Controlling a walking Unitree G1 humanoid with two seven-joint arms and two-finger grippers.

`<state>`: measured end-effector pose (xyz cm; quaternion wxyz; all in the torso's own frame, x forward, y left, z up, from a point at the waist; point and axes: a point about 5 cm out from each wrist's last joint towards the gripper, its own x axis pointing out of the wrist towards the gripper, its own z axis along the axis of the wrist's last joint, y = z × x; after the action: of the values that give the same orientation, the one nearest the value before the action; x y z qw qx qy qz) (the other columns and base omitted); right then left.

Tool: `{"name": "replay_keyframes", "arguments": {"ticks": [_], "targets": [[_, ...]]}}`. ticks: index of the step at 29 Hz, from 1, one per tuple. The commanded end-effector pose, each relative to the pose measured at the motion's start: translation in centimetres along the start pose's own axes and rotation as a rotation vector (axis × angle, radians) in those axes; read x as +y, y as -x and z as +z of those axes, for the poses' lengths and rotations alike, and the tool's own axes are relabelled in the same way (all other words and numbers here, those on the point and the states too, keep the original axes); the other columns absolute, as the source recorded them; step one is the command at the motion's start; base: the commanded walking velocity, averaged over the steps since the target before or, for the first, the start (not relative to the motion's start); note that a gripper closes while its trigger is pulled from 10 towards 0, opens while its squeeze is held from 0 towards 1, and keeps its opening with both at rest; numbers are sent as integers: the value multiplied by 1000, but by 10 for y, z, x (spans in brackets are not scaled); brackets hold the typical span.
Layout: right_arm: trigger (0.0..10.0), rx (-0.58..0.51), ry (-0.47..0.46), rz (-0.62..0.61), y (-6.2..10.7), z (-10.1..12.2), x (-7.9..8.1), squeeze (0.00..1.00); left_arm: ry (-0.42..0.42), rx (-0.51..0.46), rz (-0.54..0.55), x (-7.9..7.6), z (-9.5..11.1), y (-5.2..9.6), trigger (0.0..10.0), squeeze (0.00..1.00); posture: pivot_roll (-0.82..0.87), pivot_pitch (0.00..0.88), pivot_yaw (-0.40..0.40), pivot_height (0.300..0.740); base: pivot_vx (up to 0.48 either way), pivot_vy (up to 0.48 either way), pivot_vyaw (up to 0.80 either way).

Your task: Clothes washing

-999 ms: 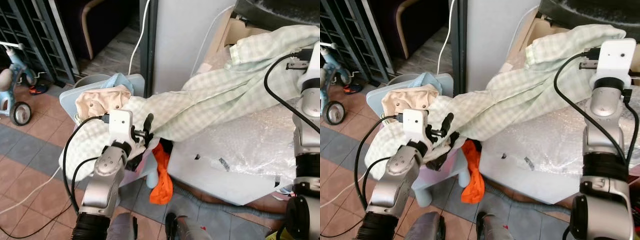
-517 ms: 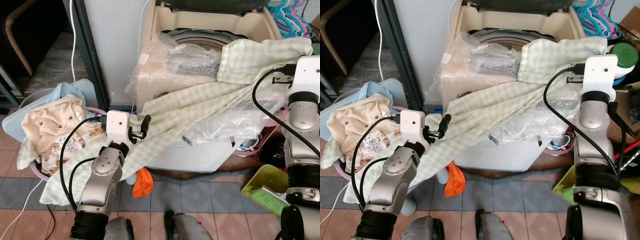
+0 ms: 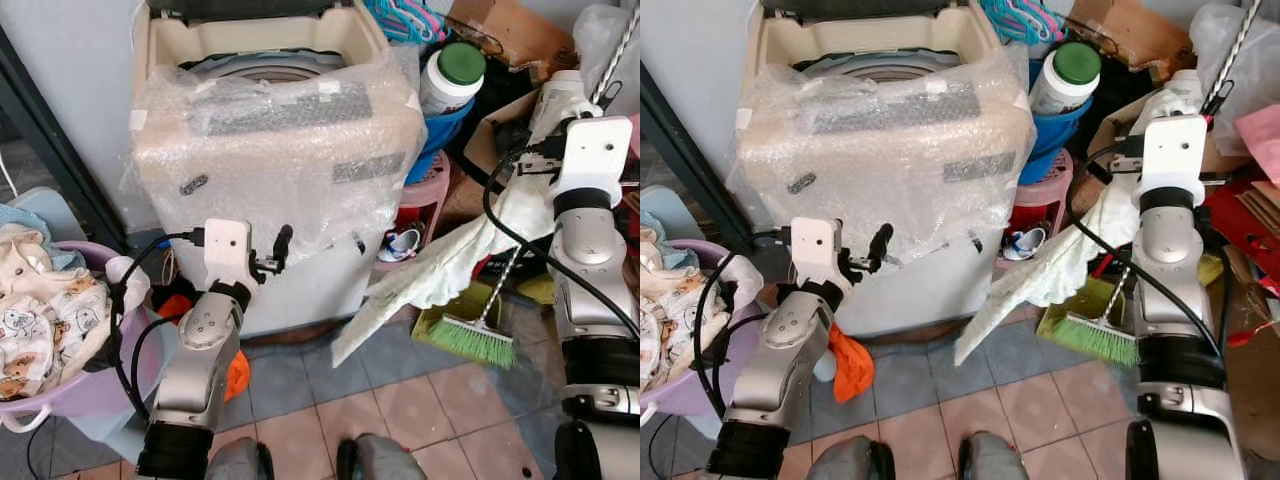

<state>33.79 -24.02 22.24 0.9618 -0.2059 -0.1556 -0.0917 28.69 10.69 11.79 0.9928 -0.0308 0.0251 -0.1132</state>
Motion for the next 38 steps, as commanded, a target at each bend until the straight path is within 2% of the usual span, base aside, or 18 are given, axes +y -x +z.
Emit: {"name": "replay_keyframes", "arguments": {"ticks": [1, 4, 6, 10, 14, 16, 22, 25, 29, 34, 38], "targets": [[10000, -72, -22, 88, 5, 16, 14, 0, -12, 8, 42, 6, -3, 9, 10000, 0, -34, 156, -8, 740, 0, 0, 0], [10000, -62, -96, 121, 10, 16, 23, 0, -1, 26, 66, 8, -8, 12, 10000, 0, -36, 150, -7, 740, 0, 0, 0], [10000, -49, -148, 153, 16, 17, 34, 0, -8, 18, 103, 13, -7, 11, 10000, 0, -39, 139, -3, 740, 0, 0, 0], [10000, -53, -176, 200, 23, 19, 48, 0, -12, 13, 128, 18, -5, 10, 10000, 0, -40, 129, 3, 740, 0, 0, 0], [10000, -87, -200, 296, 37, 24, 66, 0, -36, 4, 173, 29, -4, 12, 10000, 0, -39, 114, 13, 740, 0, 0, 0], [10000, -114, -199, 317, 38, 29, 68, 0, -36, -1, 181, 31, -3, 13, 10000, 0, -39, 102, 16, 740, 195, 0, 309], [10000, -176, -178, 367, 30, 47, 65, 0, -41, -3, 199, 33, -3, 13, 10000, 0, -39, 92, 15, 740, 463, 0, 598], [10000, -237, -136, 414, 20, 59, 61, 0, -42, -3, 211, 32, -4, 12, 10000, 0, -39, 89, 16, 740, 453, 0, 590], [10000, -260, -115, 428, 15, 63, 60, 0, -42, -1, 211, 31, -4, 12, 10000, 0, -39, 88, 17, 740, 450, 0, 584], [10000, -336, -46, 429, -7, 83, 50, 0, -38, 9, 198, 27, -7, 11, 10000, 0, -40, 84, 16, 740, 451, 0, 286], [10000, -336, -46, 429, -7, 83, 50, 0, -38, 9, 198, 27, -7, 11, 10000, 0, -40, 84, 16, 740, 454, 0, 0]]}}
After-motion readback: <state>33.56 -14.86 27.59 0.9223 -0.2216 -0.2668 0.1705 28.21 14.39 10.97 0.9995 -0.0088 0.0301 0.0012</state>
